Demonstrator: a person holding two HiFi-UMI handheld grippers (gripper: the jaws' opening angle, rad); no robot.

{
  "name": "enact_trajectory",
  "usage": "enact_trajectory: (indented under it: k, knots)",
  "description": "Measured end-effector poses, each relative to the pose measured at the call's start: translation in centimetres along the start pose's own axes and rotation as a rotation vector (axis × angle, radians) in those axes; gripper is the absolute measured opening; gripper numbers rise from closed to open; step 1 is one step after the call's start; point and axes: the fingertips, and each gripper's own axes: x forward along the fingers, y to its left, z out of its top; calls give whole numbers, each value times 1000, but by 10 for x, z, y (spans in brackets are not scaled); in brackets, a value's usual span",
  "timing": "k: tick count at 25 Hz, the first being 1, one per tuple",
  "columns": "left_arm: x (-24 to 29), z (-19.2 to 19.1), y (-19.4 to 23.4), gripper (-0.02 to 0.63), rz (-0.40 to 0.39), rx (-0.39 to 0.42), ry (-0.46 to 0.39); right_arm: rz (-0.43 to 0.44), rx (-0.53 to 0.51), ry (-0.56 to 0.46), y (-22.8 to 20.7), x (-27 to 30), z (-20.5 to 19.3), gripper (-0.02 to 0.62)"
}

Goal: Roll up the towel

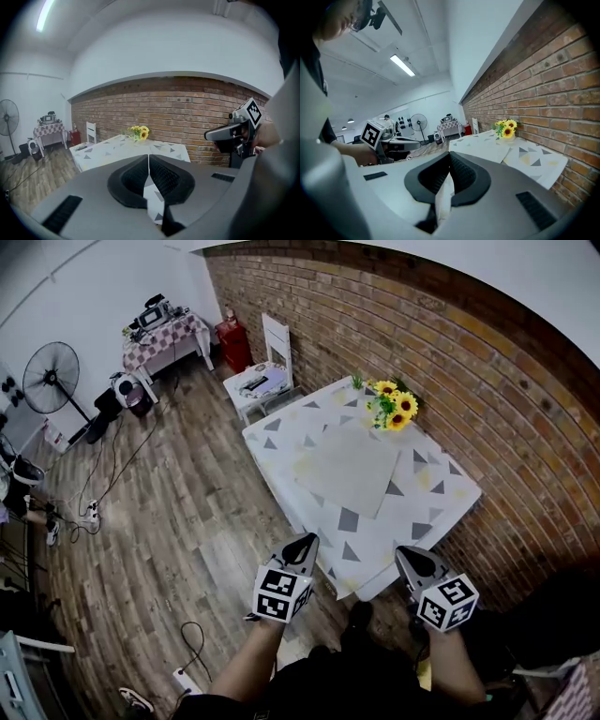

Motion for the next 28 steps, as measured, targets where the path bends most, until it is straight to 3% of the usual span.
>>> enact_trajectory:
  k: [7, 16, 26, 28]
  knots:
    - [77, 14, -6, 21, -9, 37, 62, 49, -30, 69, -62, 44, 2, 15]
    - [142, -23, -23, 23, -63, 83, 196, 69, -26, 187, -104, 70, -26, 38]
    - [194, -58, -36, 31, -210, 186, 311, 14, 14, 269, -126, 83, -46, 38]
    - [207, -70, -38, 61, -254, 212, 353, 5, 23, 277, -127, 90, -46, 38]
